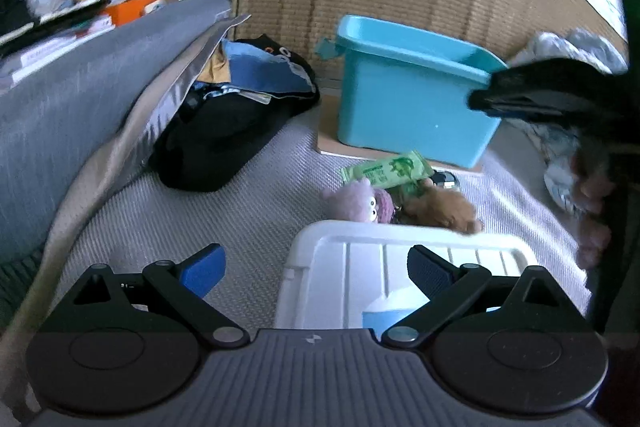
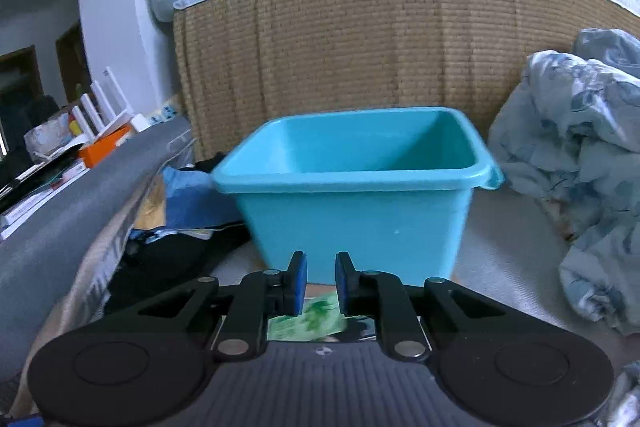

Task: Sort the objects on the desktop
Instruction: 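Grasp the pink sheep plush with the left tool while the right tool lifts away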

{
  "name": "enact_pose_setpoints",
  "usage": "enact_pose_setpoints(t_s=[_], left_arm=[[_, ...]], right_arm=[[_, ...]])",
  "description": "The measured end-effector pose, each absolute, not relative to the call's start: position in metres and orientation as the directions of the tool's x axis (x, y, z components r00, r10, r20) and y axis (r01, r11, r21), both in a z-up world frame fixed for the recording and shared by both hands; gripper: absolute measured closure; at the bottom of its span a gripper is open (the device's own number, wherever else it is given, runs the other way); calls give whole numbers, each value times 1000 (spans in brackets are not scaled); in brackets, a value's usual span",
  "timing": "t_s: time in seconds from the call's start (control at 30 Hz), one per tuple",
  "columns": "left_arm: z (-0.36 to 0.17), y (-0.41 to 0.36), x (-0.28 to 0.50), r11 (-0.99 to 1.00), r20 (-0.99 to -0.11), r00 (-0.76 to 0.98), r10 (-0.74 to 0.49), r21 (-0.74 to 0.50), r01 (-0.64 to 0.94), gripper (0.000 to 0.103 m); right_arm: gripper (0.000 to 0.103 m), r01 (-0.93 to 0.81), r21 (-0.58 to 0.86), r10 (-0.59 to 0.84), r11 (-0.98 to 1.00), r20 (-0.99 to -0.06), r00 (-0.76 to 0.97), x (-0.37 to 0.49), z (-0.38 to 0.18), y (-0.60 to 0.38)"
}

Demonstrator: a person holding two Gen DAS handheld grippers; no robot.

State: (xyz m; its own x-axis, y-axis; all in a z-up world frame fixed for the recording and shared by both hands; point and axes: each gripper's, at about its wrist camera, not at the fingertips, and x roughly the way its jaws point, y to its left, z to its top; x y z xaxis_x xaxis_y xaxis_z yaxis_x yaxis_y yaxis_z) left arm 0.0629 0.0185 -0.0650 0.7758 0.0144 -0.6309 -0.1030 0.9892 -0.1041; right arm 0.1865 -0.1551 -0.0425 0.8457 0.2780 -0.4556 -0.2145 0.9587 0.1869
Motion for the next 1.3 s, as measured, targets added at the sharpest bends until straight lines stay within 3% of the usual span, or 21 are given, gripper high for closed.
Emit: enact_pose_setpoints(t_s=[0.23, 0.4, 0.63, 0.83, 1.2, 1.3], left_arm=[[-63, 5, 83, 998, -614, 789, 24, -35, -58, 3], [-71, 2, 106, 998, -629, 777, 14, -35, -47, 3], [-85, -2, 136, 999, -674, 738, -14, -48, -25, 11], [-96, -8, 164, 998, -729, 682, -63, -59, 30, 25], [-111, -10, 203, 997, -802, 592, -81, -76, 33, 29], [-117, -9, 208, 997, -816, 572, -81, -78, 29, 35]], right_arm=[[85, -142, 310, 274, 940, -438, 856, 193, -34, -189], [85, -139, 315, 273, 939, -437, 857, 193, -33, -191], [85, -125, 338, 276, 933, -447, 851, 194, -34, -196], [80, -100, 375, 284, 922, -476, 832, 199, -39, -203], [80, -88, 411, 298, 907, -483, 823, 202, -39, -210], [80, -83, 422, 302, 903, -486, 820, 203, -40, -213]])
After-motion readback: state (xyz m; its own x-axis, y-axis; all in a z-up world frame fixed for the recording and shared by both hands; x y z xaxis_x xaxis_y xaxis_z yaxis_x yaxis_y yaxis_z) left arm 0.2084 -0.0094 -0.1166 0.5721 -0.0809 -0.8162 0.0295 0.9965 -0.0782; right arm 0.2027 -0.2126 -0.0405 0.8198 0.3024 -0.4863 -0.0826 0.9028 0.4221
